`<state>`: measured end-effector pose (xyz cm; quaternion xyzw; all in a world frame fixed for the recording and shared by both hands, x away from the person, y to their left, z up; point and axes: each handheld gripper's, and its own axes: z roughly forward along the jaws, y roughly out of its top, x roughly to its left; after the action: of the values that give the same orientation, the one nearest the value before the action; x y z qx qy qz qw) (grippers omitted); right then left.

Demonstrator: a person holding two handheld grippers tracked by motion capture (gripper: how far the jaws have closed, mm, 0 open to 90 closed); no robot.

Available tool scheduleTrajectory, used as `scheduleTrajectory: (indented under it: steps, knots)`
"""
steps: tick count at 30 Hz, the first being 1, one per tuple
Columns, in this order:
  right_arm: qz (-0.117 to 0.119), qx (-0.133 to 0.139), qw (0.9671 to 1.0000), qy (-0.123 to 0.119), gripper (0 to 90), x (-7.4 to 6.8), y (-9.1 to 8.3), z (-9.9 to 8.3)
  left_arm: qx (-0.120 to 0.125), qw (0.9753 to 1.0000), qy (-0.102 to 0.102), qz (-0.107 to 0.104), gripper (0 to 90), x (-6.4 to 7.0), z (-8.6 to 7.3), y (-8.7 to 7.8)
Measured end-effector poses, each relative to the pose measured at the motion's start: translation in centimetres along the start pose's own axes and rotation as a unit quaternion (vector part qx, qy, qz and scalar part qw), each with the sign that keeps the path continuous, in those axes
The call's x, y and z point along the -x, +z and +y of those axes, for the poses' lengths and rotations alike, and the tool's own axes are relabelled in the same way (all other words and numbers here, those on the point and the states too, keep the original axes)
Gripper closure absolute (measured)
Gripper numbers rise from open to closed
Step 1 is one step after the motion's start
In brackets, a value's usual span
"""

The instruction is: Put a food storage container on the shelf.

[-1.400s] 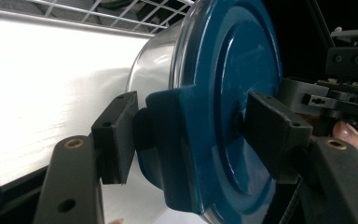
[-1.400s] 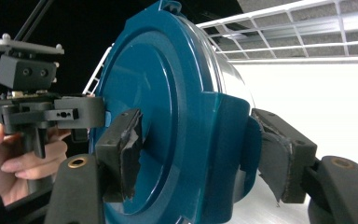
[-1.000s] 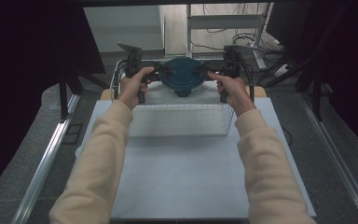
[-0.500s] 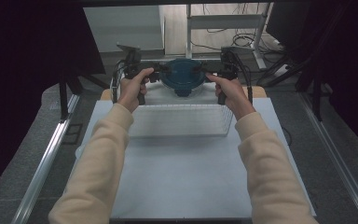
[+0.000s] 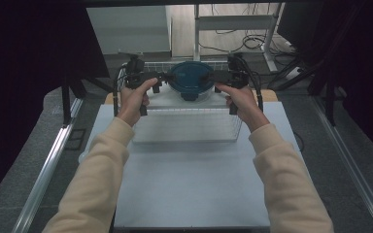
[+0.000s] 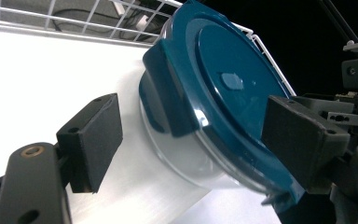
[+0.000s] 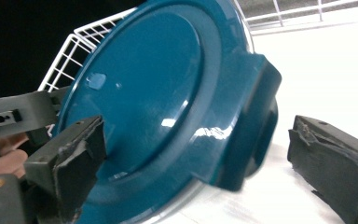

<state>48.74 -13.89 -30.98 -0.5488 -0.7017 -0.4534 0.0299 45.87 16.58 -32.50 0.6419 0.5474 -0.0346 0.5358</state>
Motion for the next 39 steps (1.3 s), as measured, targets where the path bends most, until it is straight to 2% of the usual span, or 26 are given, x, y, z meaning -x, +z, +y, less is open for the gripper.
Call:
scheduleTrajectory:
  steps: [5,12,22,23,27,31,36,39]
  knots:
    - [0.000,0.010,0.9999,-0.014,3.9,0.0,-0.9,-0.7,0.006,0.9999,0.010,-0.008,20.4,0.1,-0.8,-1.0]
    - [0.027,0.028,0.9985,-0.038,5.8,-0.4,-2.7,-2.1,0.011,0.9992,0.037,-0.015,20.7,1.0,-2.3,-2.6]
    - [0.036,0.026,0.9952,-0.088,8.1,-0.7,-5.0,-4.4,0.005,0.9961,0.087,-0.015,21.8,2.7,-5.5,-5.1]
    - [0.037,0.026,0.9949,-0.091,8.4,-0.7,-5.1,-4.7,0.003,0.9953,0.096,-0.010,21.7,2.8,-6.0,-5.4]
    - [0.050,0.018,0.9907,-0.125,9.8,-0.6,-5.7,-6.4,0.000,0.9934,0.113,-0.017,21.6,3.2,-7.7,-6.3]
    - [0.043,0.015,0.9864,-0.158,10.6,-0.4,-5.9,-8.6,-0.009,0.9922,0.123,-0.017,21.7,3.0,-9.5,-6.7]
    - [0.034,0.007,0.9833,-0.179,13.6,0.4,-6.1,-10.9,-0.023,0.9904,0.137,-0.002,23.3,2.4,-11.7,-6.7]
    - [0.030,0.000,0.9812,-0.191,14.6,0.8,-6.1,-12.3,-0.034,0.9899,0.138,-0.002,24.0,2.0,-13.3,-6.6]
